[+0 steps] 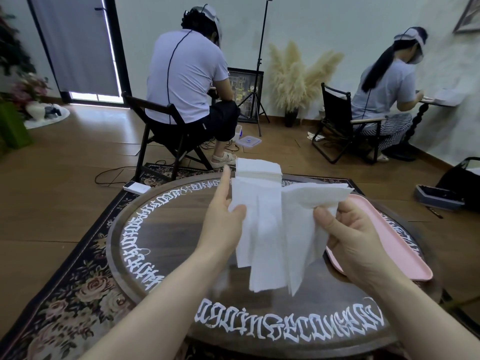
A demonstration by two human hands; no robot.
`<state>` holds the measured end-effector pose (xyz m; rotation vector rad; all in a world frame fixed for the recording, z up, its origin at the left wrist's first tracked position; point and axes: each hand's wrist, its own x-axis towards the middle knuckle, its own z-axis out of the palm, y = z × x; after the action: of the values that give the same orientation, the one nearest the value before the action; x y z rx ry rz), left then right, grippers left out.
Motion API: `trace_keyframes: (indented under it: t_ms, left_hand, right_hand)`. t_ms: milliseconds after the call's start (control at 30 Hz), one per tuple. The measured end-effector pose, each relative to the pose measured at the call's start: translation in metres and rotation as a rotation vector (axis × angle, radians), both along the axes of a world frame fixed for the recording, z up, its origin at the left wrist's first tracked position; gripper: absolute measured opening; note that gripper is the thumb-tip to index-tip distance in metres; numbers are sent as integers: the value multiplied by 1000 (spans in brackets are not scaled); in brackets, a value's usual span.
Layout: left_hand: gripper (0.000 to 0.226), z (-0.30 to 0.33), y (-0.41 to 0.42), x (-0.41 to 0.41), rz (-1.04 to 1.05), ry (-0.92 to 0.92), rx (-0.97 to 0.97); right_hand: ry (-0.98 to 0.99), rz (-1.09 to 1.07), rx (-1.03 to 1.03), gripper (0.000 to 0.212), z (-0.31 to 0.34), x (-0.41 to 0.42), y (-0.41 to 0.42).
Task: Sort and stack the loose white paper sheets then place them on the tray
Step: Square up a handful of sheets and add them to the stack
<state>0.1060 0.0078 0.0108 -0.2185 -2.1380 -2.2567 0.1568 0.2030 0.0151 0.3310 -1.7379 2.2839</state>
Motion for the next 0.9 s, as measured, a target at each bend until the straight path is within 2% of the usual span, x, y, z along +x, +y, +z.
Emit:
trace_keyframes:
  t_ms: [67,133,233,333,467,500,633,700,767,900]
  left_hand:
    - [91,2,1,4,-53,6,-26]
    - [86,4,2,5,-86,22,-41]
    - [62,6,2,7,-52,25,-35]
    - [52,8,3,7,-58,-54,-46]
    - [21,14,1,9,-161,-211,114]
    - [21,15,1,9,-205,-246,164]
    - [56,13,0,8,-280,-356,210]
    - [63,12,1,9,-300,-362,230]
    - [56,13,3,11,-330,-352,281]
    - [25,11,3,12,-331,-287,300]
  right_hand:
    - [2,-5,-12,27,2,0,1]
    - [10,-14,-20,23,3,0,1]
    - [11,-42,-36,25,3,-1,2]
    - [16,-45,-37,25,4,-1,2]
    - [18,-47,-9,26,4,-1,1]
    - [11,-62,7,27,3,-2,1]
    - [-18,-70,-8,29,0,-3,1]
    - [-21,-32,-43,28,1,-3,1]
    - [-25,-9,-38,23,1,-3,1]
    - [-88,-16,-1,26,1,-3,0]
